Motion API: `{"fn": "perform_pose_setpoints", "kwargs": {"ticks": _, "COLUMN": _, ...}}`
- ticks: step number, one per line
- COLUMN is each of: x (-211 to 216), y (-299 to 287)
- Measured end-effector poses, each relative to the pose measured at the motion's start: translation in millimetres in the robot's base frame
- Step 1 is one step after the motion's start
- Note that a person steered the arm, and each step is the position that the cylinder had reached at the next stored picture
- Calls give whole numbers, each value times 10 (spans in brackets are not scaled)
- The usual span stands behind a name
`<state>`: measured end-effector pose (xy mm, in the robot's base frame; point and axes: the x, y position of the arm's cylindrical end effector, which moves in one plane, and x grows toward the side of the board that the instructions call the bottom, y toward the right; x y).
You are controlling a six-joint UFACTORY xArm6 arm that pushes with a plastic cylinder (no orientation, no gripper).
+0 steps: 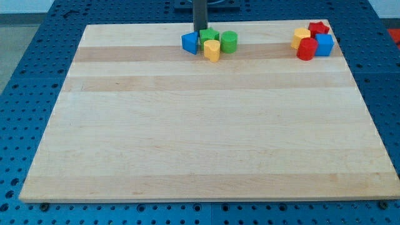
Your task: Move the yellow heart slightly left
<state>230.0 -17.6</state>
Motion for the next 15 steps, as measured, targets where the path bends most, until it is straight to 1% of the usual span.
{"fn": "perform_pose_setpoints", "kwargs": {"ticks": 1, "x": 83, "y": -27}}
{"fn": "perform_pose_setpoints", "kwargs": {"ticks": 2, "x": -37, "y": -25}}
{"fn": "perform_pose_setpoints", "kwargs": {"ticks": 3, "x": -321, "y": 119}}
{"fn": "perform_pose_setpoints", "kwargs": {"ticks": 4, "x": -361, "y": 224}}
{"fn": "perform_pose_setpoints", "kwargs": {"ticks": 5, "x": -216, "y": 389}}
{"fn": "perform_pose_setpoints", "kwargs": {"ticks": 7, "x": -248, "y": 607}}
{"fn": "perform_pose_setpoints", "kwargs": {"ticks": 8, "x": -313, "y": 855}}
{"fn": "perform_pose_setpoints", "kwargs": {"ticks": 9, "x": -97, "y": 1076}}
{"fn": "perform_pose_setpoints", "kwargs": {"ticks": 10, "x": -72, "y": 1166}}
{"fn": "perform_pose_setpoints", "kwargs": {"ticks": 11, "x": 308, "y": 1336}}
{"fn": "perform_pose_setpoints", "kwargs": {"ticks": 12, "x": 384, "y": 1347}}
{"fn": "perform_pose_setpoints", "kwargs": {"ticks": 13, "x": 897, "y": 1300}}
{"fn": "perform_pose_setpoints", "kwargs": {"ticks": 15, "x": 1133, "y": 1101}}
